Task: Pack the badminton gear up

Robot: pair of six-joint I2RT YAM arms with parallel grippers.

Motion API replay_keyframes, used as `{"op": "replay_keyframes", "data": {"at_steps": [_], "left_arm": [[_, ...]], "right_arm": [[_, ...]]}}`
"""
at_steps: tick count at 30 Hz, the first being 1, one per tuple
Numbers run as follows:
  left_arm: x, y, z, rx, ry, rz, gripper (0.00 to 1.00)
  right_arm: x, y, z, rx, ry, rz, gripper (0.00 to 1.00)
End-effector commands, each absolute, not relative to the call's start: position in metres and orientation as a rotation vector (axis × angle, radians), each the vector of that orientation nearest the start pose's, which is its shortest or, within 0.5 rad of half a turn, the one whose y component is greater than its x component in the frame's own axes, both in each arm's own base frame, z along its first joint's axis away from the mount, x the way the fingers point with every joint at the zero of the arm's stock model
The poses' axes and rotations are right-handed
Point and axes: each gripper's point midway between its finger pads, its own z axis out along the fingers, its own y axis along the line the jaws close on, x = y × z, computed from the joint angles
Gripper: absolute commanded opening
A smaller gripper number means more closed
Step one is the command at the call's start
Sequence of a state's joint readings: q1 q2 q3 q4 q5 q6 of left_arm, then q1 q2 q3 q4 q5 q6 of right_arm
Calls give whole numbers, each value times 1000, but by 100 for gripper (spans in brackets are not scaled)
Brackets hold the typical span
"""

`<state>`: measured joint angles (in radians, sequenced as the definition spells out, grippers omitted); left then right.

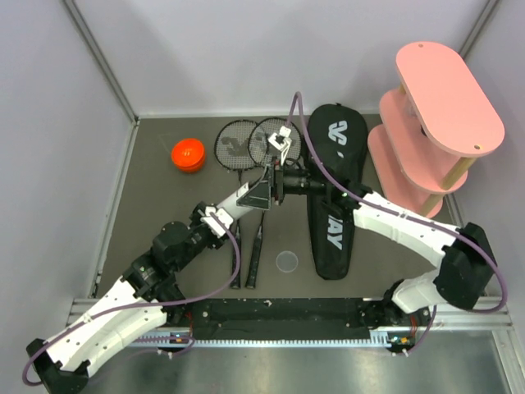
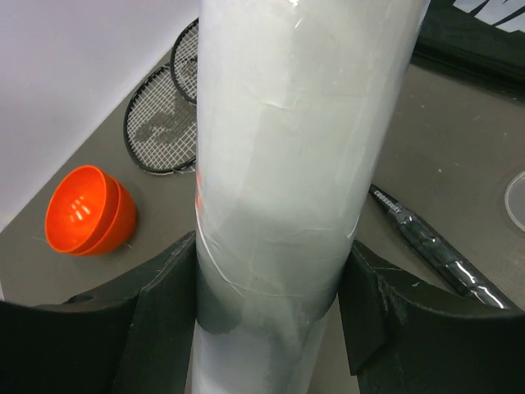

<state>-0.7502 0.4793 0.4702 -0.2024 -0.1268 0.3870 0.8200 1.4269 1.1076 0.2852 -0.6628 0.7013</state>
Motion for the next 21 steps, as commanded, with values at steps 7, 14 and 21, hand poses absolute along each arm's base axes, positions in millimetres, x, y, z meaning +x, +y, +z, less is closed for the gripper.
{"op": "replay_keyframes", "data": {"at_steps": [7,14,21], "left_arm": [[218,-167,251,802,1390,-238,0],[218,-168,251,807,1389,-240,0],[217,-169,250,814,1391,-246,0]], "right_arm": [[197,350,352,-691,1686,1412,75],[193,365,357,-741,1688,1423,74],[192,408,338,-784,1741,1539,70]]}}
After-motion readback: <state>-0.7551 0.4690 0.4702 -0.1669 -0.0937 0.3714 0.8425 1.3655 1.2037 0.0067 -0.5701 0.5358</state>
